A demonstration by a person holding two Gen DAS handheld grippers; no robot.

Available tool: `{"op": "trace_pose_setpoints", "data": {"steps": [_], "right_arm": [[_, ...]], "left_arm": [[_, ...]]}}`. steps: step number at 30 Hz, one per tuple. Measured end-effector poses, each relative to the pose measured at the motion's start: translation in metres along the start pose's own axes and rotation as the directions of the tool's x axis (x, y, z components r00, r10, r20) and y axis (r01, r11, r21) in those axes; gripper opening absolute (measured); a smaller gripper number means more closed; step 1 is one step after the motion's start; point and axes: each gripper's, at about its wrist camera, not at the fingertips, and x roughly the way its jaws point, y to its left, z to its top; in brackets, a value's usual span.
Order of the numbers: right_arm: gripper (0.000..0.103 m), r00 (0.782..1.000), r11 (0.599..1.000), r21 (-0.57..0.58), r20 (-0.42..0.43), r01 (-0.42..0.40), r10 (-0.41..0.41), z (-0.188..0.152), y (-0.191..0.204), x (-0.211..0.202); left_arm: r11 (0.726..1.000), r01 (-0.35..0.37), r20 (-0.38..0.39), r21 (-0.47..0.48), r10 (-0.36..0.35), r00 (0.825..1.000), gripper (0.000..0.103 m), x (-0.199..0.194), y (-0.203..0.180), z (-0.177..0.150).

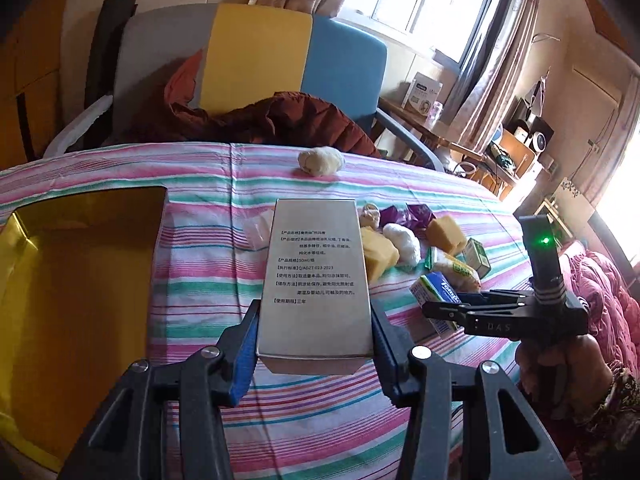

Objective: Organize objects
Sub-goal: 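Carry the box and tissue pack into the gold tray and open both tools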

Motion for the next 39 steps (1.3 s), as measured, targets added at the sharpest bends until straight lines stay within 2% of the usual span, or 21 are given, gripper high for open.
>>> {"op": "trace_pose_setpoints", "data": {"steps": [3, 6, 8, 12, 18, 23, 30, 33, 34, 37, 39], "right_arm": [[0.053, 0.999, 0.999, -0.009, 0.02, -0.035, 0.035, 0.0, 0.007, -0.002], [0.053, 0.998, 0.999, -0.022, 0.042, -0.046, 0.046, 0.0, 0.013, -0.004], [0.053, 0.998, 0.999, -0.006, 0.04, -0.044, 0.044, -0.001, 0.016, -0.005], [0.053, 0.995, 0.994, 0.057, 0.033, -0.098, 0.097, -0.002, 0.026, -0.004], [0.053, 0.987, 0.99, -0.013, 0.073, -0.141, 0.142, 0.005, 0.078, -0.019], [0.053, 0.973, 0.973, -0.1, 0.085, -0.207, 0.216, 0.019, 0.139, -0.026], [0.053, 0.955, 0.934, -0.217, 0.03, -0.283, 0.296, 0.028, 0.22, -0.012], [0.053, 0.949, 0.923, -0.229, -0.004, -0.309, 0.316, 0.029, 0.242, 0.0], [0.053, 0.947, 0.921, -0.229, -0.014, -0.316, 0.321, 0.03, 0.248, 0.004], [0.053, 0.943, 0.916, -0.229, -0.038, -0.33, 0.33, 0.03, 0.262, 0.017], [0.053, 0.942, 0.914, -0.227, -0.054, -0.335, 0.332, 0.03, 0.271, 0.027]], "left_arm": [[0.999, -0.023, 0.027, -0.034, 0.024, 0.999, 0.05, -0.015, 0.029, 0.007], [0.994, -0.082, 0.038, -0.066, 0.085, 0.996, 0.05, -0.023, 0.066, 0.014], [0.989, -0.12, 0.027, -0.086, 0.122, 0.992, 0.05, -0.024, 0.092, 0.017], [0.975, -0.187, -0.007, -0.121, 0.188, 0.982, 0.05, -0.018, 0.142, 0.018], [0.951, -0.264, -0.077, -0.164, 0.254, 0.964, 0.05, -0.007, 0.209, 0.023], [0.929, -0.33, -0.136, -0.164, 0.31, 0.941, 0.05, 0.004, 0.255, 0.033], [0.89, -0.446, -0.169, -0.099, 0.426, 0.889, 0.051, 0.015, 0.285, 0.049], [0.88, -0.468, -0.183, -0.088, 0.447, 0.875, 0.052, 0.016, 0.29, 0.052], [0.88, -0.464, -0.18, -0.097, 0.443, 0.878, 0.052, 0.013, 0.292, 0.052], [0.898, -0.404, -0.155, -0.173, 0.38, 0.912, 0.052, 0.001, 0.299, 0.05], [0.893, -0.37, -0.111, -0.257, 0.353, 0.929, 0.052, -0.015, 0.302, 0.045]]}}
